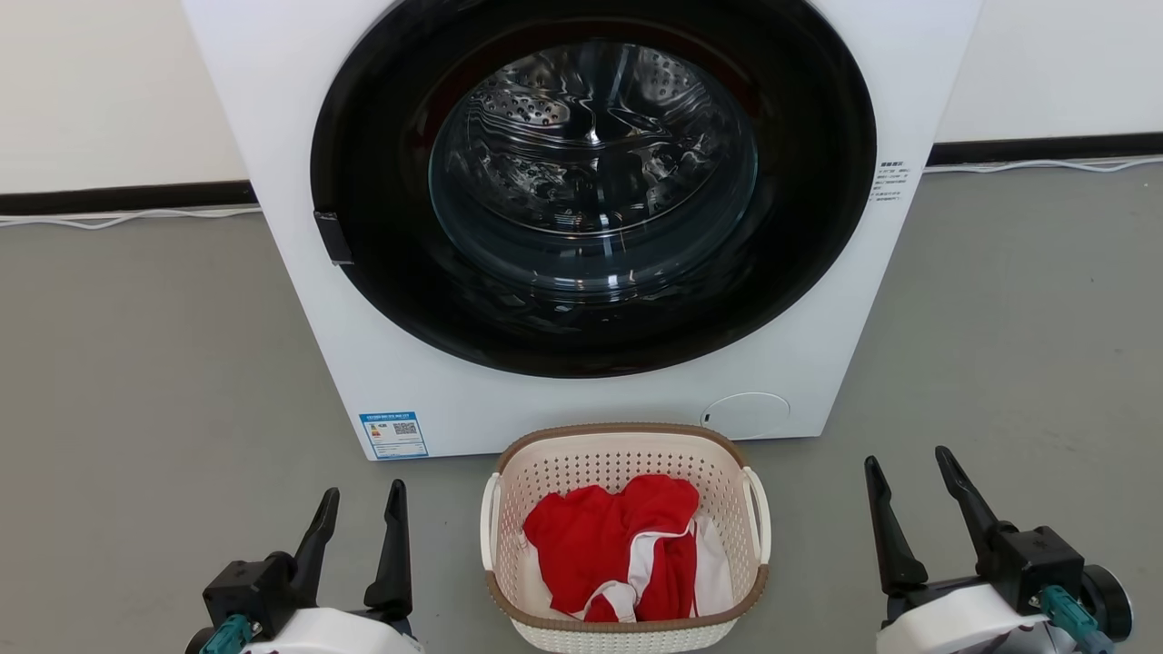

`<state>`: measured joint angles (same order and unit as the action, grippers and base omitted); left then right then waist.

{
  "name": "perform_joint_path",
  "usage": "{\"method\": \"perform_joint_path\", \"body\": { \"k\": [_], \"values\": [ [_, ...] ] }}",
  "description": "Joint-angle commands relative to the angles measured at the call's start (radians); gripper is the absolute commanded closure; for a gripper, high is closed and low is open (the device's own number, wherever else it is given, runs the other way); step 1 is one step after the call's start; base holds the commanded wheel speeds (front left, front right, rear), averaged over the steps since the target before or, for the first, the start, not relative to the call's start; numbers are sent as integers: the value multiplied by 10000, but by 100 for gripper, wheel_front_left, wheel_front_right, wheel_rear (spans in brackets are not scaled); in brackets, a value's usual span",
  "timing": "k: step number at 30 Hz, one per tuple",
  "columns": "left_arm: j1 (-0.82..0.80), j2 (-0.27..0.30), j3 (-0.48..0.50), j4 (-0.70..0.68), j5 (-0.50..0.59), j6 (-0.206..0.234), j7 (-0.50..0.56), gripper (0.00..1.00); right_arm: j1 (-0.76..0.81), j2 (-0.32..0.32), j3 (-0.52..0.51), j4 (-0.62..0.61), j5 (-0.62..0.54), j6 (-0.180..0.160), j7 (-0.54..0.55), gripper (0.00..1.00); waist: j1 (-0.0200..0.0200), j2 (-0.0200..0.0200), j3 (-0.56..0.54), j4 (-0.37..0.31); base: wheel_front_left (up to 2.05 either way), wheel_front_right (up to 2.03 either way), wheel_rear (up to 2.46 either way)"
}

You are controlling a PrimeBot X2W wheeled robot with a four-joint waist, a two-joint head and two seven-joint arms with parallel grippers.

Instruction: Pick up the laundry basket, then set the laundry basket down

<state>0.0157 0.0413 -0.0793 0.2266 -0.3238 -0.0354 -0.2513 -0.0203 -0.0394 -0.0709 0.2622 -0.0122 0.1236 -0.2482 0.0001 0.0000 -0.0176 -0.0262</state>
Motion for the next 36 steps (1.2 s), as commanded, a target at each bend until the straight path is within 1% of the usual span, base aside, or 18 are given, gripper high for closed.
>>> {"method": "perform_joint_path", "body": {
  "k": [1,24,29,36],
  "values": [
    [-157,89,253,-255,33,86,-105,0,-176,-108,175,-209,-53,71,-136,0,0,0,7,3,0,0,0],
    [-250,89,181,-100,-42,78,-105,0,-227,-108,114,-134,170,71,-136,0,0,0,150,58,0,0,0],
    [-455,89,80,-91,27,69,-105,0,-412,-108,4,-80,342,71,-136,0,0,0,556,114,0,0,0],
    [-1150,89,-166,67,72,17,-105,0,-1081,-108,-103,233,515,71,-136,0,0,0,1528,248,0,0,0]
  ]
}}
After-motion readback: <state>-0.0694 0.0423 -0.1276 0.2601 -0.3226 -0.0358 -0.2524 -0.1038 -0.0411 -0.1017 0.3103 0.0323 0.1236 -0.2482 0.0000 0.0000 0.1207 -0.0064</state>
